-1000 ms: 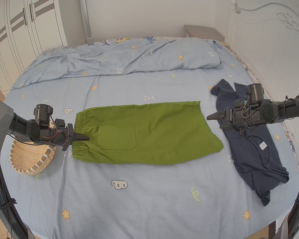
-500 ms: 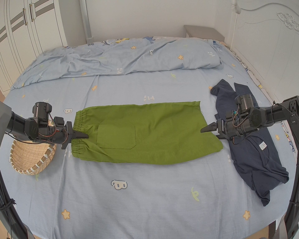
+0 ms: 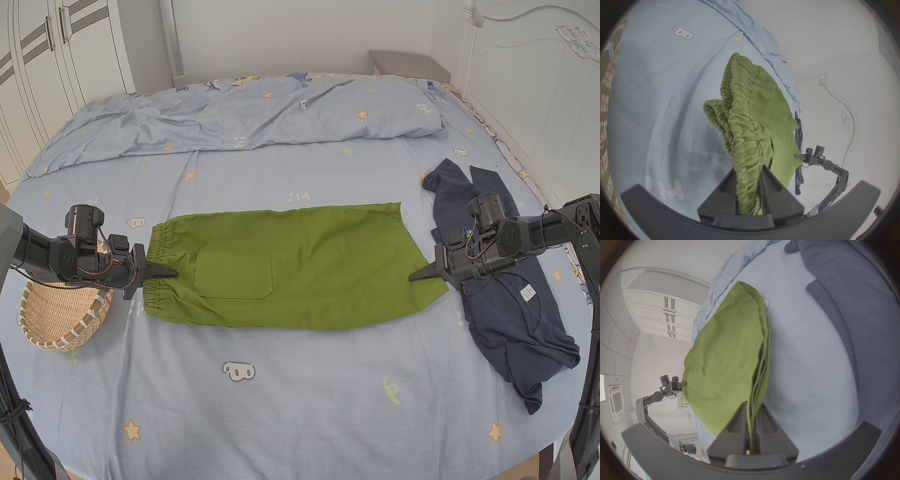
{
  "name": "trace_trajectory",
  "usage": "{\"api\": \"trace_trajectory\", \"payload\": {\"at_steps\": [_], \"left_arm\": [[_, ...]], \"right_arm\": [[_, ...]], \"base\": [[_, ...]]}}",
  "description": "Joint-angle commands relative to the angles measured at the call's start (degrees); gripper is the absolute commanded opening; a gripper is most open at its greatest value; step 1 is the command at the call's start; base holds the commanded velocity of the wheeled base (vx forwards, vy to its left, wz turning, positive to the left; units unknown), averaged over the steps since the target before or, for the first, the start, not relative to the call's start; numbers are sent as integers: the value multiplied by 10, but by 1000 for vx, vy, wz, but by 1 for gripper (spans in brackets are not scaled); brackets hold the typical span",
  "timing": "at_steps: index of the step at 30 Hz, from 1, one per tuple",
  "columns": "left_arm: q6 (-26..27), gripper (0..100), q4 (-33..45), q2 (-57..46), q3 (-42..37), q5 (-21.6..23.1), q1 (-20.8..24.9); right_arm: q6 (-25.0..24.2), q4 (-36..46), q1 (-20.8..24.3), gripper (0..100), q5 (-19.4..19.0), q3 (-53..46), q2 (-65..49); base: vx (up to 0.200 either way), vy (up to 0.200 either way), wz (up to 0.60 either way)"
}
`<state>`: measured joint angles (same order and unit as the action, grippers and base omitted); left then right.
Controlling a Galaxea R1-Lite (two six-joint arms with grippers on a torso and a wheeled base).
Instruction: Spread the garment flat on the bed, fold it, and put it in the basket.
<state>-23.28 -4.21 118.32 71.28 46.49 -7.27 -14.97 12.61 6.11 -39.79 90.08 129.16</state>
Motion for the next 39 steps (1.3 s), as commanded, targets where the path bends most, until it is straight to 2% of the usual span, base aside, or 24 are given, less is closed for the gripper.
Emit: {"api": "trace_trajectory", "payload": {"at_steps": [1, 8, 12, 19, 23, 24, 26, 28, 30, 31, 33, 34, 35, 39], "left_arm": [[-1, 0, 0, -1, 1, 0, -1], [-2, 0, 5, -2, 1, 0, -4], [4, 0, 51, -10, 3, -1, -4], [94, 0, 206, -69, -10, -1, -16], [148, 0, 272, -100, -56, -4, -17], [148, 0, 272, -100, -56, -4, -17], [170, 0, 266, -129, -129, -3, -17], [174, 0, 257, -136, -154, -3, -17], [177, 0, 213, -154, -229, -4, -17], [177, 0, 213, -154, -229, -4, -17], [179, 0, 165, -162, -289, -7, -17], [179, 0, 148, -165, -311, -8, -18], [180, 0, 136, -169, -326, -8, -18], [181, 0, 111, -181, -360, -9, -33]], "right_arm": [[-1, -3, -6, 0, 0, 6, 7], [5, 32, -12, 0, 0, -3, -21], [13, 71, -10, 0, -1, -31, -77], [64, 80, -25, 0, -8, -162, -150], [90, 73, -19, 0, -16, -265, -189], [90, 73, -19, 0, -16, -265, -189], [92, 44, -5, 0, -18, -344, -212], [91, 23, 0, 0, -18, -371, -219], [90, -41, 12, 0, -17, -454, -233], [90, -41, 12, 0, -17, -454, -233], [86, -102, 25, 0, -17, -523, -240], [86, -102, 25, 0, -17, -523, -240], [86, -152, 31, 0, -17, -573, -247], [83, -207, 36, 0, -16, -631, -264]], "base": [[0, 0, 0], [0, 0, 0], [0, 0, 0], [0, 0, 0], [0, 0, 0], [0, 0, 0], [0, 0, 0], [0, 0, 0], [0, 0, 0], [0, 0, 0], [0, 0, 0], [0, 0, 0], [0, 0, 0], [0, 0, 0]]}}
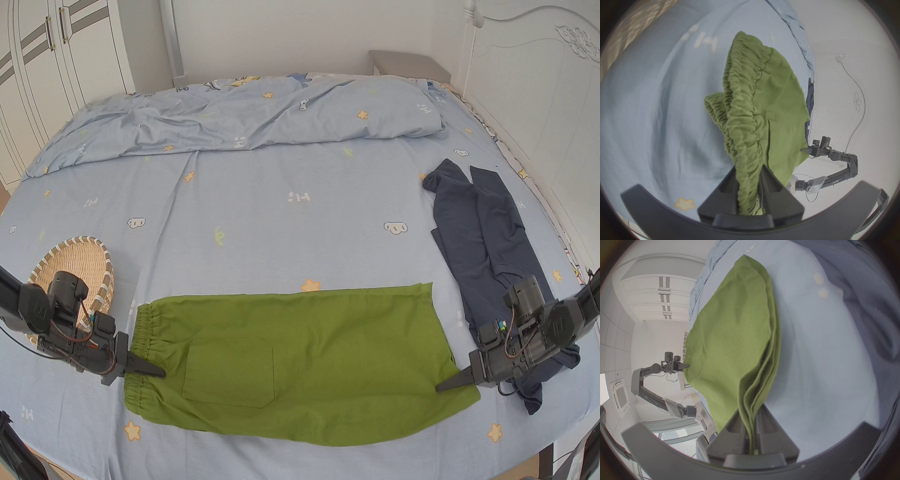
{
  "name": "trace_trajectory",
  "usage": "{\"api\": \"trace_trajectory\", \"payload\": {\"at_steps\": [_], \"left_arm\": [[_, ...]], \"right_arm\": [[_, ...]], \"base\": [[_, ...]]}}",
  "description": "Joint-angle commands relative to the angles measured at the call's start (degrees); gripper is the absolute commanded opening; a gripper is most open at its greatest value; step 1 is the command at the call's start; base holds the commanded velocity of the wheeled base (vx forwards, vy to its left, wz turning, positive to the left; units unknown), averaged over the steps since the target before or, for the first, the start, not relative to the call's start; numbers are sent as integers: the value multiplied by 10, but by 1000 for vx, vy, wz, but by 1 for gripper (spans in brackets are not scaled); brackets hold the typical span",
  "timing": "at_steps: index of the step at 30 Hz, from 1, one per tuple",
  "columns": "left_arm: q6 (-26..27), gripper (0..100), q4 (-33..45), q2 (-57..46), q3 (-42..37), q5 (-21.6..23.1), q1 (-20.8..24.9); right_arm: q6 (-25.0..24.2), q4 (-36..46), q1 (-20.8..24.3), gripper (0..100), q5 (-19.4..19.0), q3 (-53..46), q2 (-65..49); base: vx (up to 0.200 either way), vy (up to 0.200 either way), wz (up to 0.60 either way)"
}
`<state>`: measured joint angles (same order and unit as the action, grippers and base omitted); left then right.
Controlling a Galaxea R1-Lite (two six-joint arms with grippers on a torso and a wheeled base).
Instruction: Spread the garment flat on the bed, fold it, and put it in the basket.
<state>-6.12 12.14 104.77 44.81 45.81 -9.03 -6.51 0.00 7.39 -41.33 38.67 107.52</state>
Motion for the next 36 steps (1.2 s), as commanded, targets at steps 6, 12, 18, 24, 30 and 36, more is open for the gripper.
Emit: {"api": "trace_trajectory", "payload": {"at_steps": [6, 12, 18, 24, 30, 36], "left_arm": [[37, 0, -54, -43, -96, -3, -37], [53, 0, -55, -35, -88, -3, -53], [54, 0, -55, -27, -83, -3, -52], [47, 0, -43, -36, -69, -7, -51], [48, 0, 82, -125, -3, -112, -42], [54, 0, 174, -193, 56, -123, -47]], "right_arm": [[-2, -86, 22, 0, -2, -127, -48], [-2, -101, 18, 0, -2, -124, -42], [3, -113, 21, 100, -2, -131, -22], [4, -122, 17, 100, 0, -129, -27], [-12, -101, -21, 100, 4, -69, -96], [-54, 10, -27, 100, 5, 53, -173]], "base": [[0, 0, 0], [0, 0, 0], [0, 0, 0], [0, 0, 0], [0, 0, 0], [0, 0, 0]]}}
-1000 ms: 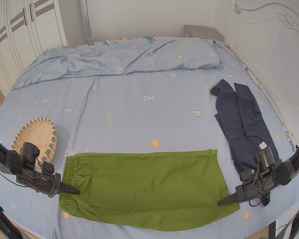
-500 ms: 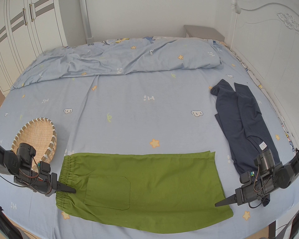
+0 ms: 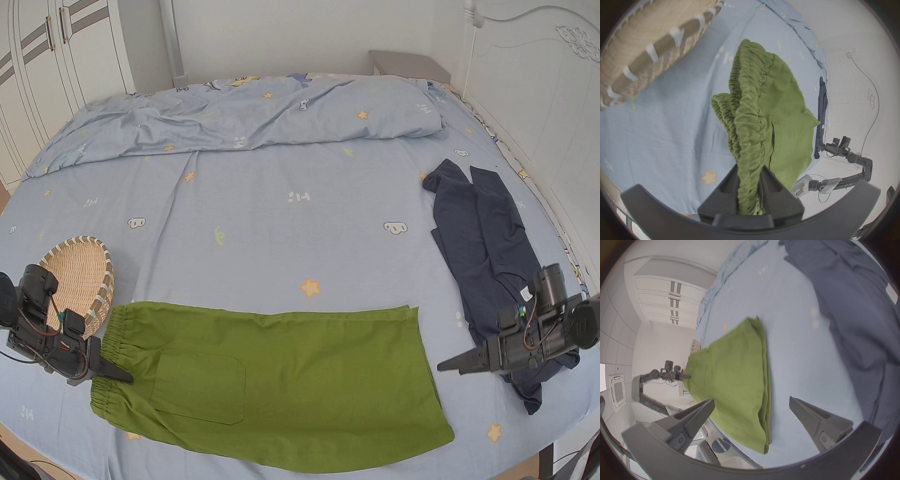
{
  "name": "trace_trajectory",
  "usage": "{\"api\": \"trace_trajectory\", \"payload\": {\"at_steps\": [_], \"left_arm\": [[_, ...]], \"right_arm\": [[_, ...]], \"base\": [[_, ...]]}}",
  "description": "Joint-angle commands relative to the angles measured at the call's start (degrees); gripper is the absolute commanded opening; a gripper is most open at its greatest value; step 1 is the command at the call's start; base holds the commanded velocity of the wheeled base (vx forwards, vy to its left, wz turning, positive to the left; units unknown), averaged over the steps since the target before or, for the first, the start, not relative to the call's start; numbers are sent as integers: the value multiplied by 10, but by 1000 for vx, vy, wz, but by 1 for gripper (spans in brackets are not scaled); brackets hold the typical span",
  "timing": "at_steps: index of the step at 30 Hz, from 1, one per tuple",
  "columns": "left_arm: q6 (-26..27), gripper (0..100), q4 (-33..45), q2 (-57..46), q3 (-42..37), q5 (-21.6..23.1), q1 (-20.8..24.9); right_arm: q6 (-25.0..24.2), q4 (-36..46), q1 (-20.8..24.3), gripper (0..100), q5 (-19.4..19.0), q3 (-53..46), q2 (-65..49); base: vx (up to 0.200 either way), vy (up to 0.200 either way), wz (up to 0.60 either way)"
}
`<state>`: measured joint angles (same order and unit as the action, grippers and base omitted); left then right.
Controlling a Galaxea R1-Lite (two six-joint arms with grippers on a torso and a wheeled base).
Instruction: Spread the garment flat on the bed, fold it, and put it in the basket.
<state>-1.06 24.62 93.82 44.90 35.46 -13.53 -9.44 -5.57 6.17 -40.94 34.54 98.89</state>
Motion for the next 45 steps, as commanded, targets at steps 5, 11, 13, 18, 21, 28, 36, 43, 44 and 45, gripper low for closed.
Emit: {"api": "trace_trajectory", "payload": {"at_steps": [5, 11, 13, 18, 21, 28, 36, 43, 44, 45], "left_arm": [[33, 0, 49, -99, 67, -41, -33], [47, 0, 52, -97, 85, -45, -65], [46, 0, 53, -97, 80, -48, -59], [36, 0, 55, -106, 75, -85, 19], [16, 0, 53, -116, 86, -94, 61], [-118, 0, 54, -121, 168, -188, 285], [-144, 0, 48, -117, 204, -256, 436], [-147, 0, 31, -86, 236, -256, 510], [-149, 0, 27, -79, 237, -256, 519], [-152, 0, 24, -73, 237, -257, 526]], "right_arm": [[-25, 108, -19, 100, 11, 141, -105], [-21, 108, -19, 100, 13, 134, -107], [-21, 108, -19, 100, 13, 133, -107], [-21, 108, -19, 100, 14, 133, -108], [-21, 108, -16, 100, 14, 132, -109], [-21, 108, -12, 100, 15, 127, -112], [-22, 108, -12, 100, 15, 127, -112], [-21, 108, -11, 100, 26, 126, -109], [-21, 108, -11, 100, 28, 126, -108], [-21, 108, -11, 100, 29, 126, -108]], "base": [[0, 0, 0], [0, 0, 0], [0, 0, 0], [0, 0, 0], [0, 0, 0], [0, 0, 0], [0, 0, 0], [0, 0, 0], [0, 0, 0], [0, 0, 0]]}}
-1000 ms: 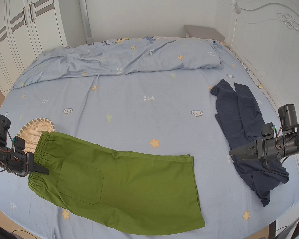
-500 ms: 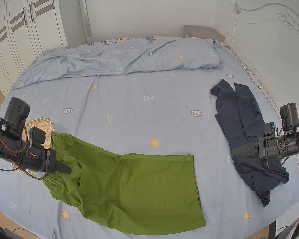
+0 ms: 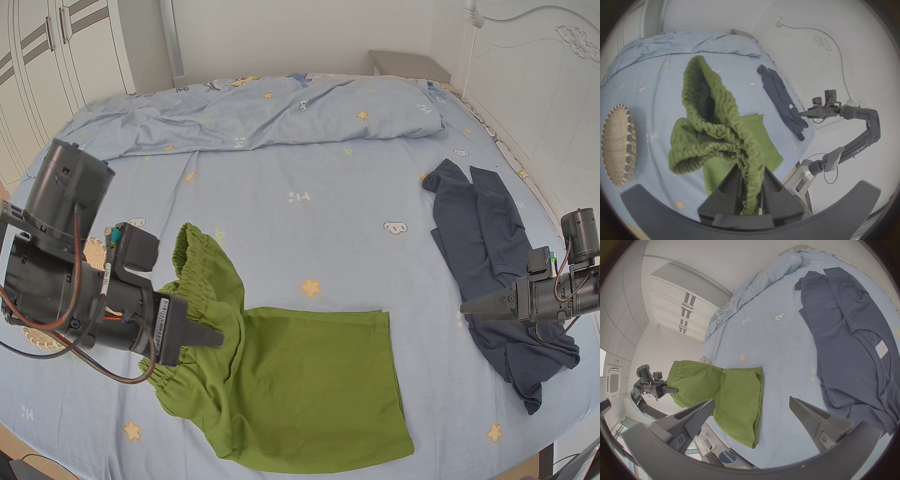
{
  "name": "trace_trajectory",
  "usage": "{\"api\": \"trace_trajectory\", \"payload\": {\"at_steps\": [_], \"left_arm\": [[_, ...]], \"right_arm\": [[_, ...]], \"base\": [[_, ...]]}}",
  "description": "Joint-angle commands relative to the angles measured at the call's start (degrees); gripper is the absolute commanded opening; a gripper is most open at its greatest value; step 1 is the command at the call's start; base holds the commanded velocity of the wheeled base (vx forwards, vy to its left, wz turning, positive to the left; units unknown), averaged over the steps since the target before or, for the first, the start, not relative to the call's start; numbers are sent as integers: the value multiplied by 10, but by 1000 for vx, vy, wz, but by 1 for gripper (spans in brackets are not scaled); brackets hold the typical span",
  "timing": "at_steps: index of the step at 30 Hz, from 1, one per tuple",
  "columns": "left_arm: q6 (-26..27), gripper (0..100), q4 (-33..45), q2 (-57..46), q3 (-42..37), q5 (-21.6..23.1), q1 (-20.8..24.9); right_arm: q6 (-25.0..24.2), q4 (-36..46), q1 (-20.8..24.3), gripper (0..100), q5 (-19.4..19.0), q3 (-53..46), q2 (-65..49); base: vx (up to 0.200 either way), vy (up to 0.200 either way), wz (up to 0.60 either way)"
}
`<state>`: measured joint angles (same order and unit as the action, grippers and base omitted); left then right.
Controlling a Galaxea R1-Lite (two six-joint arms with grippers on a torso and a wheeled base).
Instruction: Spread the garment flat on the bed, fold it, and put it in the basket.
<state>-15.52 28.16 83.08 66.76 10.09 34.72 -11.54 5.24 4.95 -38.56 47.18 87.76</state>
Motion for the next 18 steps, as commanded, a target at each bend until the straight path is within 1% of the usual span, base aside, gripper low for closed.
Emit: {"api": "trace_trajectory", "payload": {"at_steps": [1, 2, 3, 4, 11, 12, 14, 18], "left_arm": [[-15, 0, -16, 41, 21, -3, 60], [-23, 0, -25, 49, 20, -3, 76], [-23, 0, -25, 49, 20, -3, 76], [-31, 0, -35, 61, 18, -5, 96], [-35, 0, -77, 111, 22, -8, 118], [-43, 0, -96, 124, 23, -9, 131], [-61, 0, -112, 137, 24, -14, 142], [-72, 0, -116, 150, 22, -32, 153]], "right_arm": [[0, -1, 1, 100, 7, -1, 4], [0, -1, 1, 100, 7, -1, 5], [0, -1, 1, 100, 7, -1, 5], [0, -1, 1, 100, 7, -1, 6], [0, -1, 1, 100, 6, -2, 8], [0, -4, 1, 100, 7, -4, 8], [0, -5, 1, 100, 7, -5, 8], [0, -6, 1, 100, 7, -4, 13]], "base": [[0, 0, 0], [0, 0, 0], [0, 0, 0], [0, 0, 0], [0, 0, 0], [0, 0, 0], [0, 0, 0], [0, 0, 0]]}}
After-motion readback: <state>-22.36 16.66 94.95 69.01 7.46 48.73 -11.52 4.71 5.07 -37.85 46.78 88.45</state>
